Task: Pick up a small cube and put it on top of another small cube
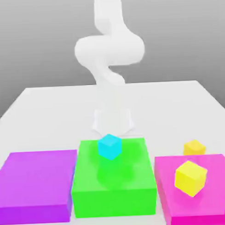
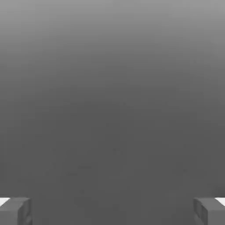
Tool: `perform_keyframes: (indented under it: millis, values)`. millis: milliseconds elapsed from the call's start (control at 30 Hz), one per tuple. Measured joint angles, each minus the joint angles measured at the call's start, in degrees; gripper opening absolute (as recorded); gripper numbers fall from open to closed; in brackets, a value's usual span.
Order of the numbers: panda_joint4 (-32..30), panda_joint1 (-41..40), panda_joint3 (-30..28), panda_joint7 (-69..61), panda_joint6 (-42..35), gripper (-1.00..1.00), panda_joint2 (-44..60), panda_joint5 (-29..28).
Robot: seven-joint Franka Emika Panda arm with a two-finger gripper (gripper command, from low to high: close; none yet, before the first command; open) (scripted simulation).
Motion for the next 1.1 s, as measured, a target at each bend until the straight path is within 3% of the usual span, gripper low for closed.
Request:
perform_keyframes:
  millis: [500,633,733,933,967,1100]
  values:
    - [-21.2,12.4,22.0,14.1,20.4,0.00,28.1,3.3]
    - [-27.7,18.3,28.3,22.4,28.0,0.00,39.5,-0.5]
    - [-27.9,20.7,24.0,30.6,32.4,0.00,46.2,-10.3]
    - [-25.5,34.8,6.5,42.7,39.9,0.00,56.4,-26.2]
    - [-25.3,36.6,4.4,43.5,40.8,-1.00,57.5,-27.3]
    - [-25.3,36.6,4.4,43.6,40.8,-1.00,57.5,-27.4]
